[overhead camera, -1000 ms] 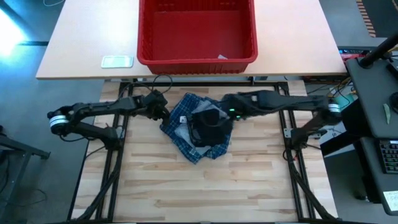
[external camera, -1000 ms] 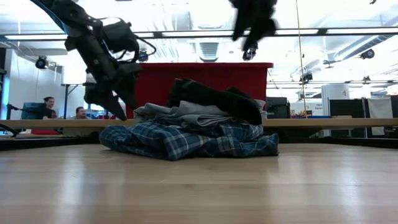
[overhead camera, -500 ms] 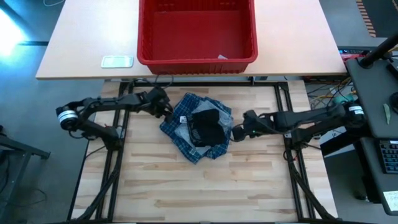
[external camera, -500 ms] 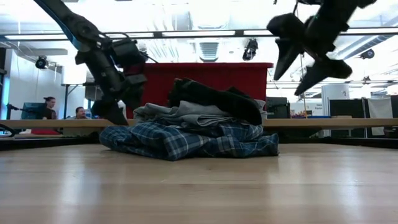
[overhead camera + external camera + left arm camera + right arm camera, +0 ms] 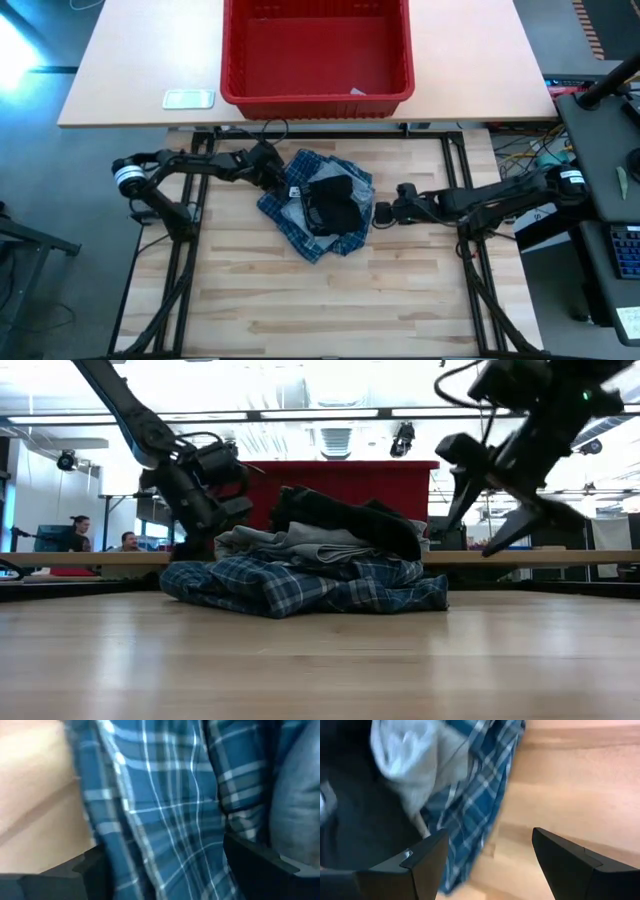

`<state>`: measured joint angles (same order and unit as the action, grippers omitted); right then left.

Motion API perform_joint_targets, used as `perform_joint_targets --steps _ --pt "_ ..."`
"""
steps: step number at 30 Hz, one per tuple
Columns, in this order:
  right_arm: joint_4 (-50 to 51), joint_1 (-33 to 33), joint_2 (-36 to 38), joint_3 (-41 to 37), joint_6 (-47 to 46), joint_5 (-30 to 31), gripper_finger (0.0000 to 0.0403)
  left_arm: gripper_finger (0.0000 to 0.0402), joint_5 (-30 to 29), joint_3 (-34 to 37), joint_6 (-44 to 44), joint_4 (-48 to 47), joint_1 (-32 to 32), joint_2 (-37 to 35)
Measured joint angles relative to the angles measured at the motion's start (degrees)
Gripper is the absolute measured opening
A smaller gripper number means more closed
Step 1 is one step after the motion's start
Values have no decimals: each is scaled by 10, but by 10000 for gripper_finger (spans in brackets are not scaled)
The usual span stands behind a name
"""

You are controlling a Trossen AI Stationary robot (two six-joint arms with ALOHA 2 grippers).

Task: Fold Laundry from Bin
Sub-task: Adjust the folded clothes

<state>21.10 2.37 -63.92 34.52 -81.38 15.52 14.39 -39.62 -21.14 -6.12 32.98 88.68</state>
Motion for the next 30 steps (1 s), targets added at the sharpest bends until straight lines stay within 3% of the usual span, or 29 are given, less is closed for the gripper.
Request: perform_joint_targets --steps 5,9,12,19,21,30 --pt "-103 -5 0 -66 -47 54 281 313 4 -2 -1 21 -20 46" --pt "-116 -17 -27 -77 -46 53 281 286 33 -4 1 37 -44 64" --pt "-136 -17 -71 -65 -21 33 281 231 46 -2 -9 36 -64 63" --pt "-158 -18 -214 9 74 -3 280 47 51 -1 -25 5 -97 63" --pt "-157 -25 -244 31 80 -12 273 14 52 -1 -28 -8 -102 62" --pt "-159 -55 -280 86 117 -79 173 37 61 -1 -34 -30 -119 60"
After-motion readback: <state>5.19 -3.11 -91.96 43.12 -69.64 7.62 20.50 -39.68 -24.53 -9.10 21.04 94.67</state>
